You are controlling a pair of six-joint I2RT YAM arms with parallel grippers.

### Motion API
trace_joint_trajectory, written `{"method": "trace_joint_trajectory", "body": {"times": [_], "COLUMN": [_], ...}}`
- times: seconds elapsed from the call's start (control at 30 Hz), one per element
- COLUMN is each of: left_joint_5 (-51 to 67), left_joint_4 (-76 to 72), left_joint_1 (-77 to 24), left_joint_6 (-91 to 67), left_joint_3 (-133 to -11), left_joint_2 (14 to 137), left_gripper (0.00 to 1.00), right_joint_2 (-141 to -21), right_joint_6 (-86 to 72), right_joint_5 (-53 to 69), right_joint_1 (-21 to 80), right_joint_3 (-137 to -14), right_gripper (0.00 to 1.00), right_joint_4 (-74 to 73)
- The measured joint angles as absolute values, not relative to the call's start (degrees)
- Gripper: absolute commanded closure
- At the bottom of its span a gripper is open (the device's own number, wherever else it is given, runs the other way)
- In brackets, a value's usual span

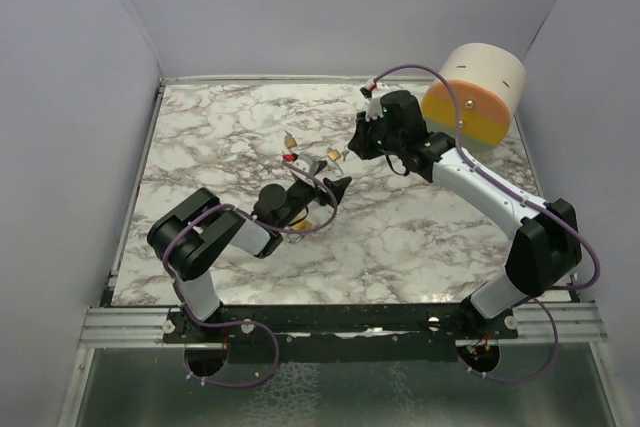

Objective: Unlock with the key

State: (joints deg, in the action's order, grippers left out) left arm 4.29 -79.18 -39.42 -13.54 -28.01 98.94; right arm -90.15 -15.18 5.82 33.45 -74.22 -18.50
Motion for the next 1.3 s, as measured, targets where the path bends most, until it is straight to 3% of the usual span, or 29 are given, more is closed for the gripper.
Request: {"method": "trace_joint_trajectory", "body": {"times": [0.27, 0.77, 1.3], "left_joint_5": [4.3, 3.6, 2.4], "left_joint_4": [-87.3, -87.9, -88.0], "left_joint_1": [-39.8, -39.8, -39.8], "left_joint_6": [-11.4, -10.3, -8.6], "left_joint_3": [-30.7, -35.1, -36.3], "left_joint_2": [106.3, 111.4, 111.0], "left_gripper": [0.29, 0.44, 0.50], "right_joint_2": [-89.1, -86.7, -86.7], "right_joint_6": [-15.4, -15.8, -16.3], "right_joint_5": [7.1, 7.8, 7.8], "right_joint_1": [33.5, 33.5, 33.5], "right_joint_3": [-74.2, -74.2, -73.3], "right_gripper": [0.99, 0.99, 0.99], "right_joint_4": [-19.6, -20.0, -20.0]}}
